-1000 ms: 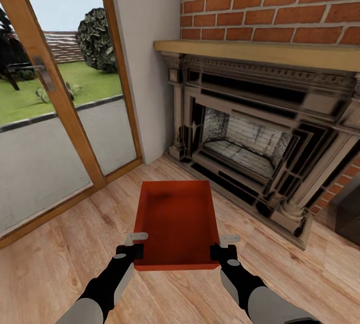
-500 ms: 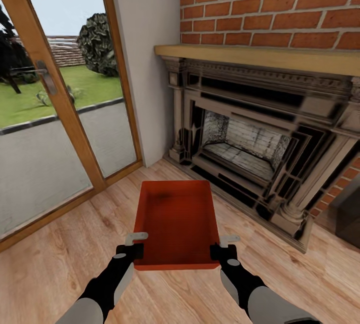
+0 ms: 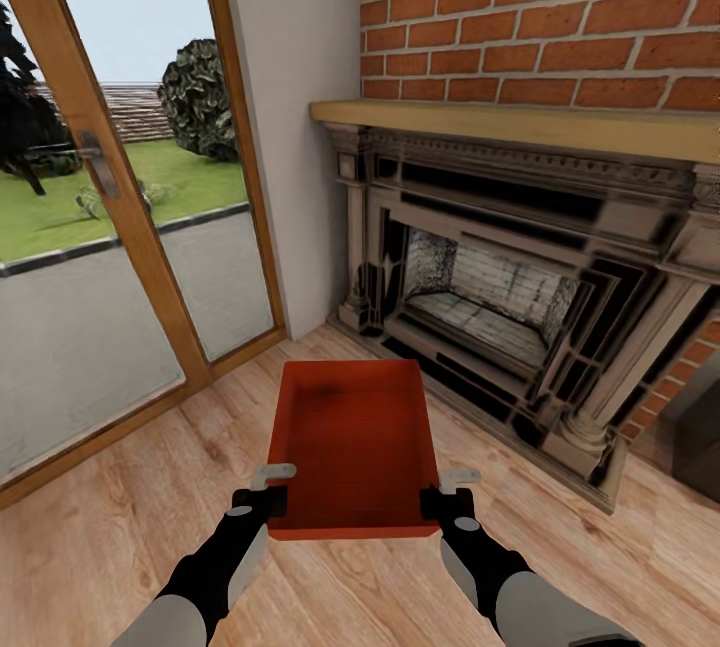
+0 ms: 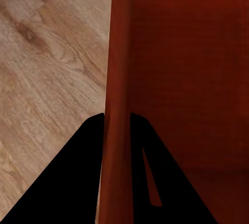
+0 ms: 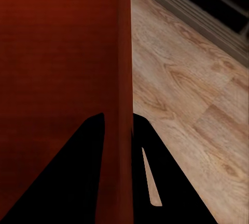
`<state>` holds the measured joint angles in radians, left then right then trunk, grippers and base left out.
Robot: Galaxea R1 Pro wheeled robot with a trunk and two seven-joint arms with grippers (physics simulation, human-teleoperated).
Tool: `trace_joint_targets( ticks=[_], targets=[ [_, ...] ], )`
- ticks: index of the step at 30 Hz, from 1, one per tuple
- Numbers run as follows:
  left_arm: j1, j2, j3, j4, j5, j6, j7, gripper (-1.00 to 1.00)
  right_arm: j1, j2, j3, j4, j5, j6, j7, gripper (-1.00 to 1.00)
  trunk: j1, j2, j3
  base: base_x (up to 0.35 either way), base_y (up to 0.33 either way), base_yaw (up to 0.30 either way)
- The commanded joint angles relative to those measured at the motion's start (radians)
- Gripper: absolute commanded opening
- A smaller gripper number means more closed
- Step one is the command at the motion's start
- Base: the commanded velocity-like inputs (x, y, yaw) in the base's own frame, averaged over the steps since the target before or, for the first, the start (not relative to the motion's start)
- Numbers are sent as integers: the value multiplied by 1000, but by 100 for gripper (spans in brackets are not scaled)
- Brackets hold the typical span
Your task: Move the two storage containers from the living room to the garage. In the garage, place one container on the floor and stack the other container on top of it (either order is fine).
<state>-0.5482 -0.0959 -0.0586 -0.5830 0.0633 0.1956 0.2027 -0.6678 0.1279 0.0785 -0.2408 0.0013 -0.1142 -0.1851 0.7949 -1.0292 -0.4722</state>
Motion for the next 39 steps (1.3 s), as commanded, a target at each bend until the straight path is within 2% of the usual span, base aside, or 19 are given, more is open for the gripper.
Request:
trace_joint_targets(
  ticks=[1, 39],
  targets=[
    [1, -2, -3, 1, 6, 7, 12, -100, -1, 1, -28, -12, 6, -4, -73, -100, 0, -1, 1, 0, 0, 0],
    [1, -2, -3, 0, 6, 7, 12, -100, -1, 1, -28, -12, 6, -4, -73, -100, 0, -1, 60, 0, 0, 0]
  ],
)
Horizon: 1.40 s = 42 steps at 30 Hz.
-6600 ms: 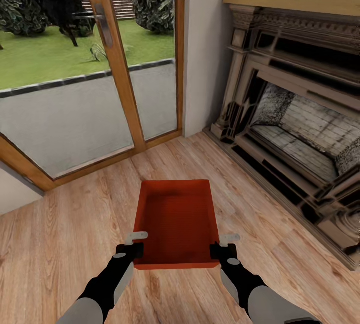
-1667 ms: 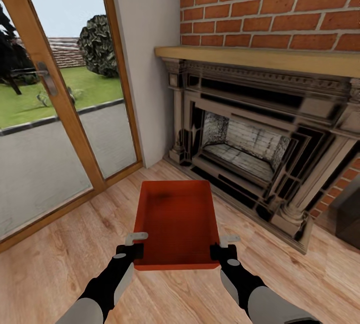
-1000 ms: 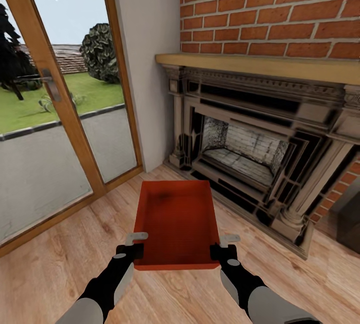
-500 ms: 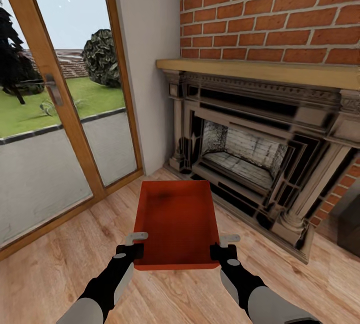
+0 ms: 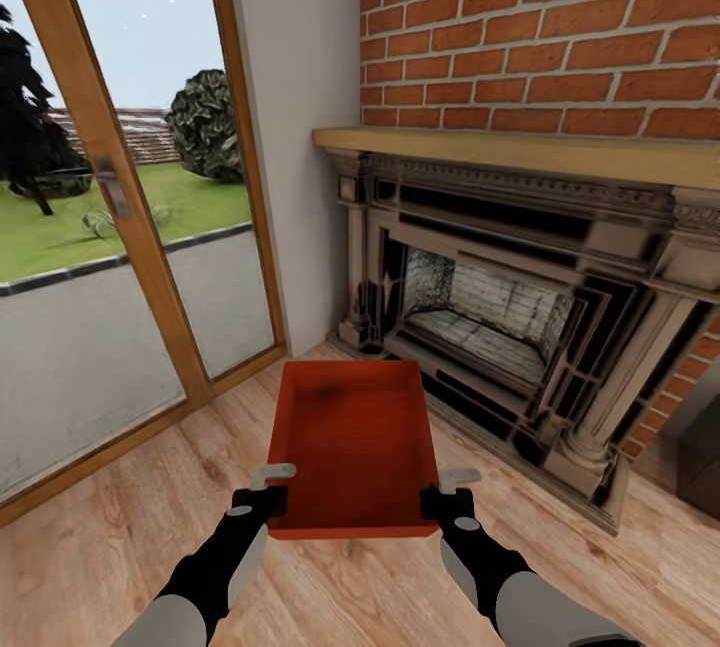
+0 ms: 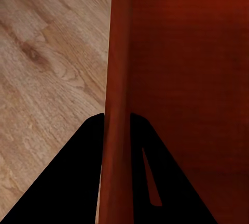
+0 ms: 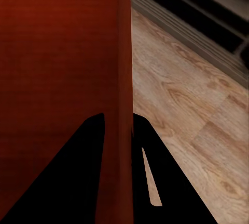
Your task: Move the two storage containers from the living room to the garage. In the garage, place one container on the floor and stack the other container on top of it (either order is fine).
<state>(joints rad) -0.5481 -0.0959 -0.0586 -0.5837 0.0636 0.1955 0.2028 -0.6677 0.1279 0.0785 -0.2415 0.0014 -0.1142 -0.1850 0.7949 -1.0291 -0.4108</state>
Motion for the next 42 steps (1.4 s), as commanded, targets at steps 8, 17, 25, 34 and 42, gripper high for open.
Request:
trace_joint_targets(
  ticks=[8, 17, 25, 34, 42],
  targets=[
    [0, -2, -4, 0, 5, 7, 12, -100, -1, 1, -27, -12, 6, -4, -73, -100, 0, -1, 12, 0, 0, 0],
    [0, -2, -4, 1, 5, 6, 12, -100, -1, 1, -27, -12, 6, -4, -73, -100, 0, -1, 26, 0, 0, 0],
    [0, -2, -4, 0, 5, 7, 12, -100, -1, 1, -27, -12, 6, -4, -73, -100, 0, -1, 38, 0, 0, 0],
    [0, -2, -4, 0, 5, 7, 12, -100, -1, 1, -26, -12, 6, -4, -73, -100, 0, -1, 52, 0, 0, 0],
    [0, -2, -4, 0, 5, 6, 12, -100, -1, 1, -27, -12, 6, -4, -73, -100, 0, -1, 65, 0, 0, 0]
  ],
)
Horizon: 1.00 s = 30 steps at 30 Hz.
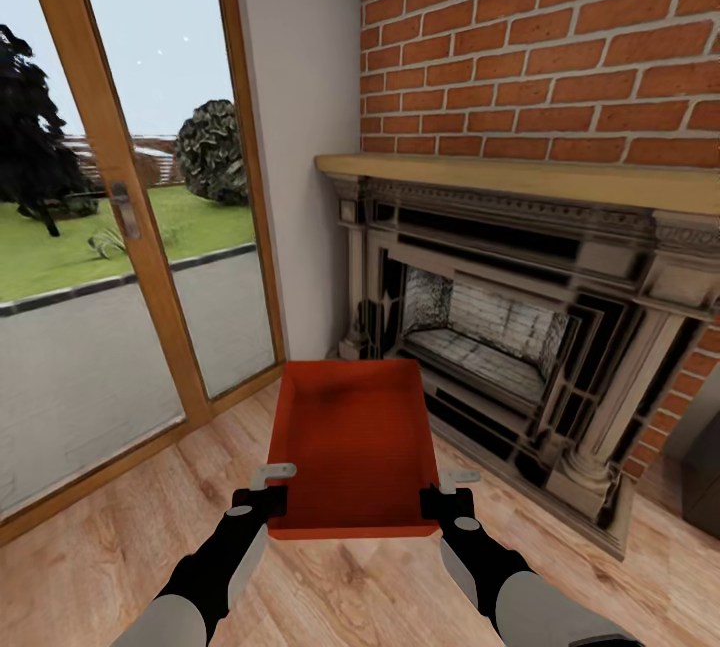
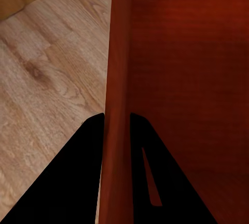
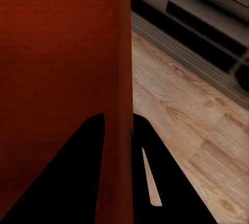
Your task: Move the two storage containers from the living room to the garage. In the garage, place one container on the floor and stack the other container on top of it (either order is fine).
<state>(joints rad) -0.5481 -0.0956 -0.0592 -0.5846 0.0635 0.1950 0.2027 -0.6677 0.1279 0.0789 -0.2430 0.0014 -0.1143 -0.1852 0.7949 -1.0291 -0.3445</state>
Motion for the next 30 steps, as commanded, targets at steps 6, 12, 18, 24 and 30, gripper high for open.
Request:
trace_joint_targets(
  ticks=[6, 12, 18, 24, 30],
  targets=[
    [0, -3, -3, 0, 5, 7, 12, -100, -1, 1, -27, -10, 6, -4, -72, -100, 0, -1, 8, 0, 0, 0],
    [0, -3, -3, -1, 5, 7, 12, -100, -1, 1, -27, -10, 6, -4, -72, -100, 0, -1, 18, 0, 0, 0],
    [0, -3, -3, -1, 5, 6, 12, -100, -1, 1, -27, -10, 6, -4, -72, -100, 0, -1, 27, 0, 0, 0],
    [0, -3, -2, -1, 5, 7, 12, -100, -1, 1, -27, -10, 6, -4, -72, -100, 0, -1, 37, 0, 0, 0],
    [0, -3, -2, -1, 5, 7, 12, -100, -1, 1, -27, -10, 6, -4, -72, -100, 0, -1, 46, 0, 0, 0]
  ],
)
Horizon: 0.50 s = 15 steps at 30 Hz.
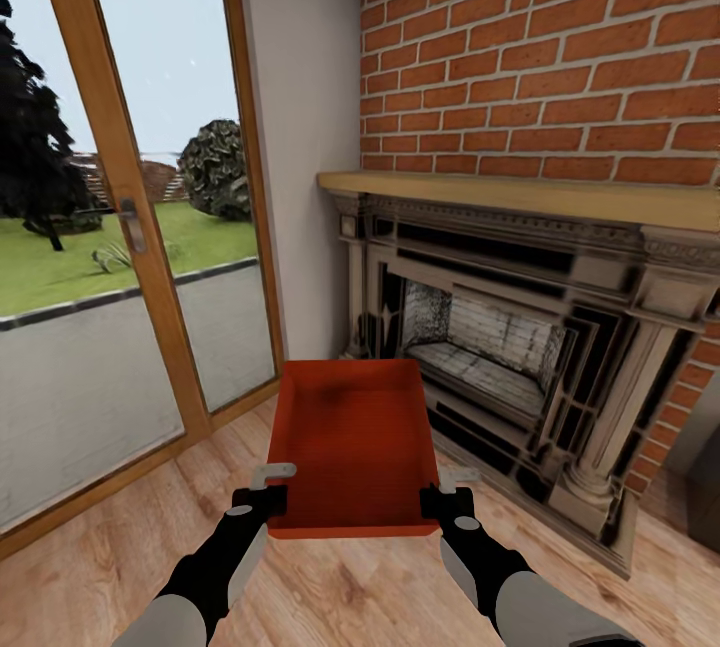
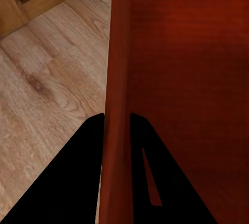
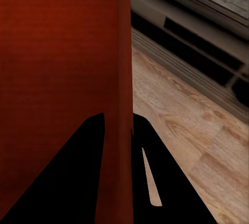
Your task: Move the two storage containers from the living room to the garage. In the garage, place one container on the floor and stack the other container on top of it (either order is fine).
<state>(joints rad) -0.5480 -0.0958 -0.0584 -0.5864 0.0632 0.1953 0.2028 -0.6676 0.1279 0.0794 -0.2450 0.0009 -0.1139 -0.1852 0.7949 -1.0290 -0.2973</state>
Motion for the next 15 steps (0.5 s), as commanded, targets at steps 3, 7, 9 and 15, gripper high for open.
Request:
trace_joint_targets(
  ticks=[3, 7, 9, 15],
  targets=[
    [0, -2, -3, 0, 5, 6, 12, -100, -1, 1, -27, -8, 7, -4, -73, -100, 0, -1, 4, 0, 0, 0],
    [0, -2, -3, 0, 6, 6, 12, -100, -1, 1, -27, -8, 7, -4, -73, -100, 0, -1, 10, 0, 0, 0],
    [0, -2, -3, 0, 5, 7, 12, -100, -1, 1, -27, -8, 7, -4, -73, -100, 0, -1, 13, 0, 0, 0],
    [0, -2, -3, 0, 5, 6, 12, -100, -1, 1, -27, -8, 7, -4, -73, -100, 0, -1, 22, 0, 0, 0]
  ],
)
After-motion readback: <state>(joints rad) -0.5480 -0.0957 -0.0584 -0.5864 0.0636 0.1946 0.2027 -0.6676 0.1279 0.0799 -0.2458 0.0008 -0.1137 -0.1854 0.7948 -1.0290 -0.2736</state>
